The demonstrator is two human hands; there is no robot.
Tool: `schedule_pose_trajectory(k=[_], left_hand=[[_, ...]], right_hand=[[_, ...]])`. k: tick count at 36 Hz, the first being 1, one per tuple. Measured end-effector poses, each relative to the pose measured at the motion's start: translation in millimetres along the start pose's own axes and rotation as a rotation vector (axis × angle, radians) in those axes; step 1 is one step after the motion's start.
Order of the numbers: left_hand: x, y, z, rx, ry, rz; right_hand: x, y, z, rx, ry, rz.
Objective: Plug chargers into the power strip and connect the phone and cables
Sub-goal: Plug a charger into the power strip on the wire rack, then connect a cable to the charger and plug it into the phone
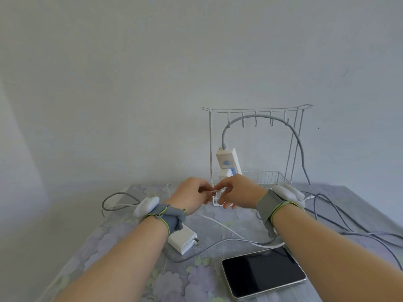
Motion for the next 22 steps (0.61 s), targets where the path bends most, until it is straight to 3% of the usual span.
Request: schedule_pose_trajectory(k=[6, 16, 19, 22], left_hand=[[4.7, -1.2, 1.8, 0.058, -0.002, -0.026], [51.0, 13.2, -4.1, -0.050, 0.156, 0.250], [61.1, 14.5, -5.9, -0.124, 0.189, 0.273], [52.6, 18.2, -4.3, -0.187, 0.140, 0.241]], right_hand=[[-0.1, -3.4, 7.7, -0.131, 0.046, -0.087], [-4.2, 13.3, 4.6, -0.196, -0.097, 0.552], [-4.3, 14.4, 5.4, -0.195, -0.103, 0.498], [-0.9, 16.0, 8.6, -0.217, -0.049, 0.268]])
Point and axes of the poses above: each hand's wrist, its own z-axis towards the middle knuckle, its own y-axis out of the back of the hand, x = y × z, the point moved 2 cm from there along z, towards the middle knuckle, and after that the axes turned 2 degrees about x, right-handed, at the moved point
